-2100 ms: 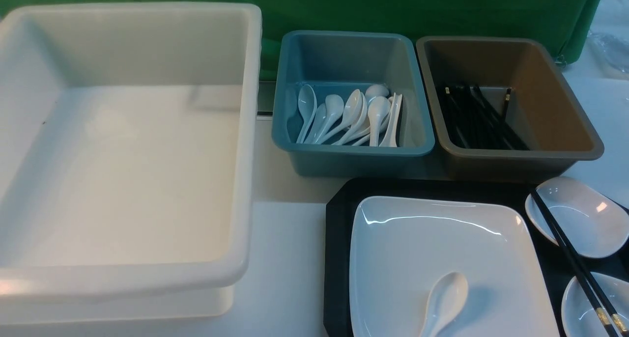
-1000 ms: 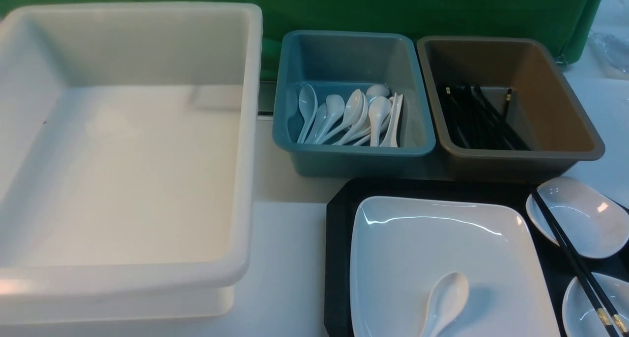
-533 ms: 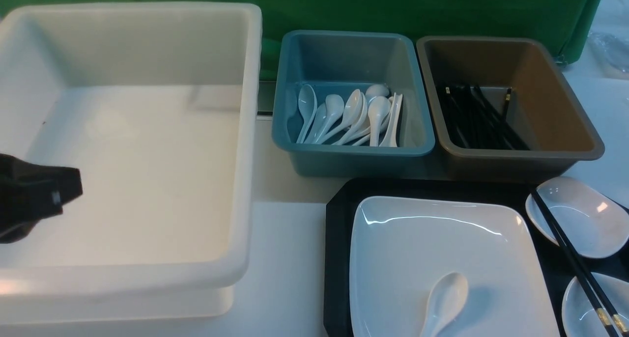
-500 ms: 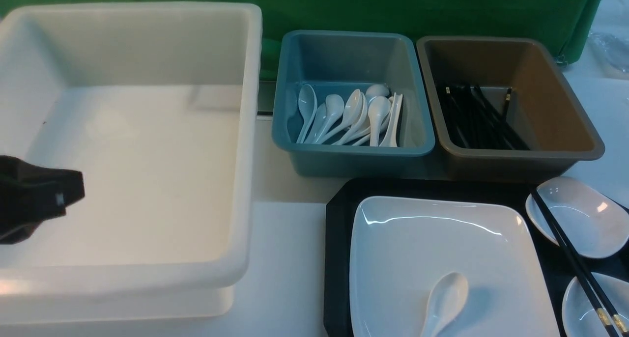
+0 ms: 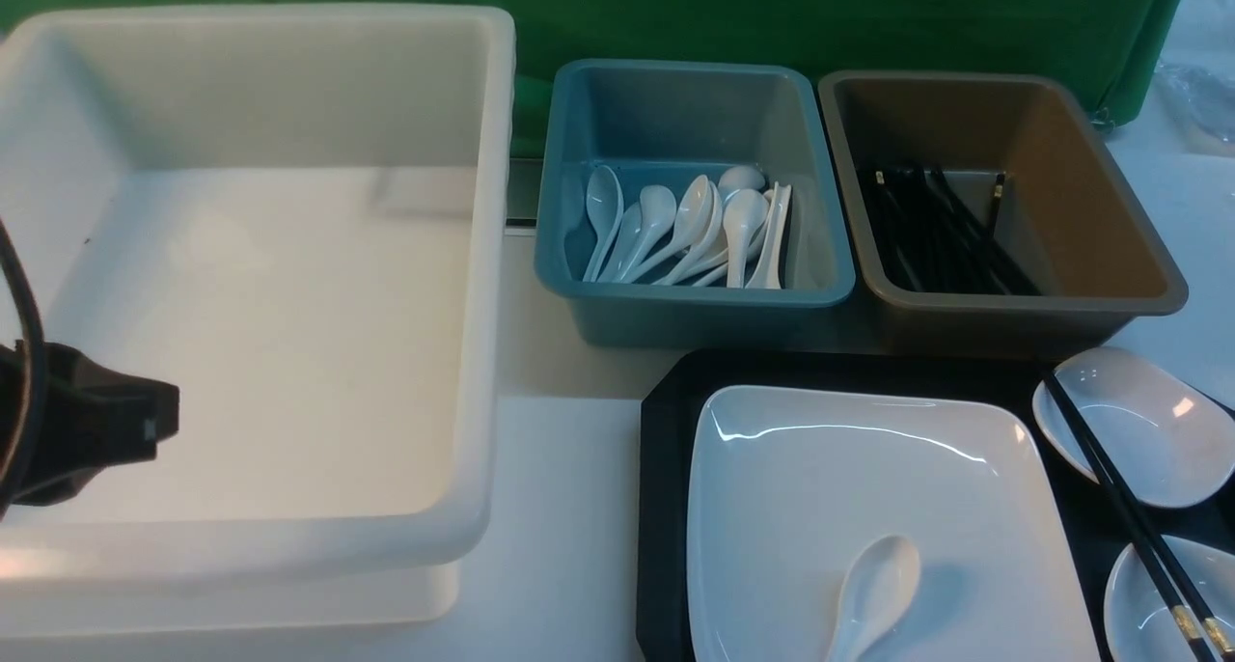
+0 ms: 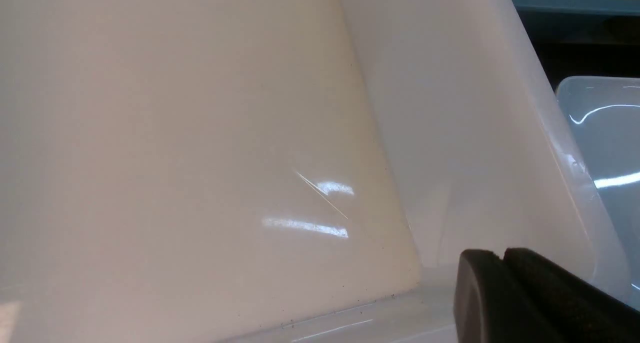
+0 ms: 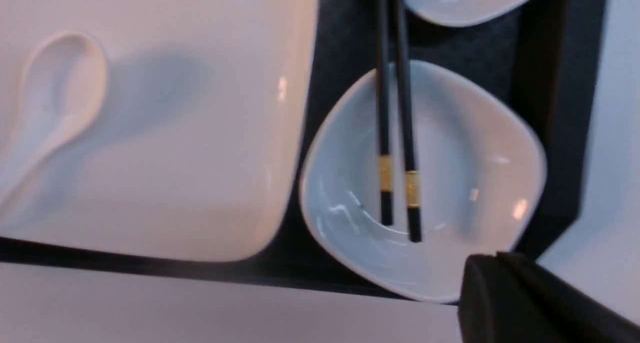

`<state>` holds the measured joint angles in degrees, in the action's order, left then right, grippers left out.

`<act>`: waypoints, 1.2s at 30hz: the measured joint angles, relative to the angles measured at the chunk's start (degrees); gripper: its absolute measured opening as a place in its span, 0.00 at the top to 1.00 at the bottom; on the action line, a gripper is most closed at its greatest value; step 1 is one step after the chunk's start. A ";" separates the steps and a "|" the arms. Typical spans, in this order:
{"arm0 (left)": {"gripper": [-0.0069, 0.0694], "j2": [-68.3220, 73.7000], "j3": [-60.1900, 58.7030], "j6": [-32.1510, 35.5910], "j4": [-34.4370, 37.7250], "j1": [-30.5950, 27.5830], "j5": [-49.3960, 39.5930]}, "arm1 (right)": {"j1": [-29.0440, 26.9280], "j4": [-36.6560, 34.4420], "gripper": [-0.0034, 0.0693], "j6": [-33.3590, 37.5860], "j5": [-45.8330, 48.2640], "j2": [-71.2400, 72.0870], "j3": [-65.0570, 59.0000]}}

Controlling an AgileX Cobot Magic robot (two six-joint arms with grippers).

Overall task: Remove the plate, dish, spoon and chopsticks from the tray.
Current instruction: Use the right arm to grab a pair of chopsticks from the plate

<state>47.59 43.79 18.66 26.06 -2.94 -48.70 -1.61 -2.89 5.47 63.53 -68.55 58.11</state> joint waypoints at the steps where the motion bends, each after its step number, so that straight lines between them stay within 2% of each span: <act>1: 0.89 0.00 0.00 0.00 0.34 0.00 0.00 | -5.63 -8.43 0.93 4.06 -0.67 -3.73 1.04; 3: 0.89 0.01 0.00 0.00 0.54 0.00 -0.04 | -9.85 -17.22 0.92 7.94 -3.90 -8.69 2.14; 6: 0.89 0.06 0.00 0.05 0.54 0.00 -0.72 | -10.41 -20.65 0.85 11.42 -10.61 -14.14 3.62; 9: 0.89 0.06 0.00 0.05 0.56 0.00 -1.56 | -9.00 -19.44 0.74 12.17 -14.36 -17.02 4.56; 12: 0.89 0.06 0.00 0.05 0.56 0.00 -2.12 | -5.64 -15.14 0.55 11.09 -19.26 -21.04 6.07; 14: 0.89 0.06 0.00 0.05 0.56 0.00 -2.12 | -3.84 -11.83 0.49 9.11 -22.08 -23.66 6.45; 20: 0.89 0.06 0.00 0.46 0.56 0.00 -2.12 | -1.66 -7.94 0.46 7.54 -26.57 -29.32 6.70; 36: 0.89 0.06 0.00 1.20 0.50 0.00 -2.12 | -1.62 -7.49 0.46 7.43 -28.37 -35.46 6.70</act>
<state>47.65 43.79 19.85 26.56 -2.94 -50.81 -3.23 -10.38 12.90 35.16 -104.01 64.80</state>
